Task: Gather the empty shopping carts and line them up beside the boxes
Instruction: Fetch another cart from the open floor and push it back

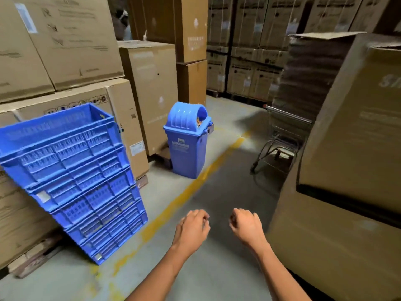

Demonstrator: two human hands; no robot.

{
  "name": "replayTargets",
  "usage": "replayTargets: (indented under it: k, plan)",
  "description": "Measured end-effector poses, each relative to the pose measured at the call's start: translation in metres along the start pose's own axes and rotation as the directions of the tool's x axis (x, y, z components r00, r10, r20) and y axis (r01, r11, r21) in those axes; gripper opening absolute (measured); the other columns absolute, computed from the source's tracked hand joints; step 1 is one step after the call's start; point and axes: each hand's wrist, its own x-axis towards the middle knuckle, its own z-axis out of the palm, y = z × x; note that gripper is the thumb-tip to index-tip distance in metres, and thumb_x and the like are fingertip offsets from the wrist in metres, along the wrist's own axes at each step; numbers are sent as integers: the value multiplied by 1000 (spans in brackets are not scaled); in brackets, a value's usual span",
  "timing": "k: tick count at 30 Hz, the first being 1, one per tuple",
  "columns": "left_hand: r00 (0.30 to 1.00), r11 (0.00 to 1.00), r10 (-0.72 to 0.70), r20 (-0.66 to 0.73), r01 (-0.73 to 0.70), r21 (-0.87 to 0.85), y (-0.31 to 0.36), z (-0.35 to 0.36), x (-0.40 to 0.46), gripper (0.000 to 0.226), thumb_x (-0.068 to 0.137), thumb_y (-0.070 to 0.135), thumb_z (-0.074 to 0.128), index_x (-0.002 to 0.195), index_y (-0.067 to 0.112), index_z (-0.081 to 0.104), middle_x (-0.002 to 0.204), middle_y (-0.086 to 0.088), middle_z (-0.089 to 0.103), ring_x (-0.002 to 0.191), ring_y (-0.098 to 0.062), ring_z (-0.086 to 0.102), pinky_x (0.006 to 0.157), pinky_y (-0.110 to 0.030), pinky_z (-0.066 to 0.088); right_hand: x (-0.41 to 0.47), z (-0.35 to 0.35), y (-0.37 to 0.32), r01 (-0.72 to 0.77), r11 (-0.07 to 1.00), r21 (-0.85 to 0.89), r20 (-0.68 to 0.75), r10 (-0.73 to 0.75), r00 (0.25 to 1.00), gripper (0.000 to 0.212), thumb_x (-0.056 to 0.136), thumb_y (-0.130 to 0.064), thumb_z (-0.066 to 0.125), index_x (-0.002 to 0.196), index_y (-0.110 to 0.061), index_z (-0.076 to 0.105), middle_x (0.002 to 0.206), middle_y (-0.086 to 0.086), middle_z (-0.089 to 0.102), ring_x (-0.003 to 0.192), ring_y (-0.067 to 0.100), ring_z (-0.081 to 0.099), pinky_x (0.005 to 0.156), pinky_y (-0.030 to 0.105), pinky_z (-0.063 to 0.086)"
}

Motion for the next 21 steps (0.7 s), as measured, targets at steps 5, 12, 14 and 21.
replayTargets:
  k: [5, 12, 14, 21]
  plan:
    - [992, 992, 128, 17, -128, 21, -23, -11, 169, 20, 93, 37, 54, 110, 30, 62, 107, 10, 66, 106, -13, 59, 91, -31, 47, 141, -6, 16, -66, 994, -84, -46, 63, 997, 15, 86, -35, 63, 86, -22, 55, 87, 2, 64, 85, 31, 65, 69, 44, 45]
    - [960, 959, 278, 38, -280, 50, -27, 32, 384, 25, 94, 36, 57, 114, 23, 63, 109, 5, 69, 106, -18, 62, 92, -34, 46, 327, 10, 61, -132, 985, -112, -60, 126, 990, 17, 87, -33, 67, 90, -18, 60, 89, 5, 65, 87, 32, 65, 73, 45, 47]
    - [951, 950, 303, 59, -307, 66, -28, 52, 443, 25, 95, 36, 57, 114, 21, 64, 109, 2, 69, 105, -21, 64, 91, -36, 47, 382, 16, 83, -143, 986, -91, -71, 137, 988, 17, 88, -34, 66, 91, -18, 62, 90, 6, 66, 88, 33, 65, 75, 45, 47]
    - [950, 953, 303, 72, -302, -24, -8, 110, 640, 31, 90, 36, 54, 116, 25, 68, 106, 2, 72, 102, -20, 65, 88, -35, 50, 570, 28, 181, -202, 979, -39, -95, 197, 976, 17, 94, -39, 55, 96, -24, 64, 101, 3, 66, 101, 28, 64, 87, 43, 45]
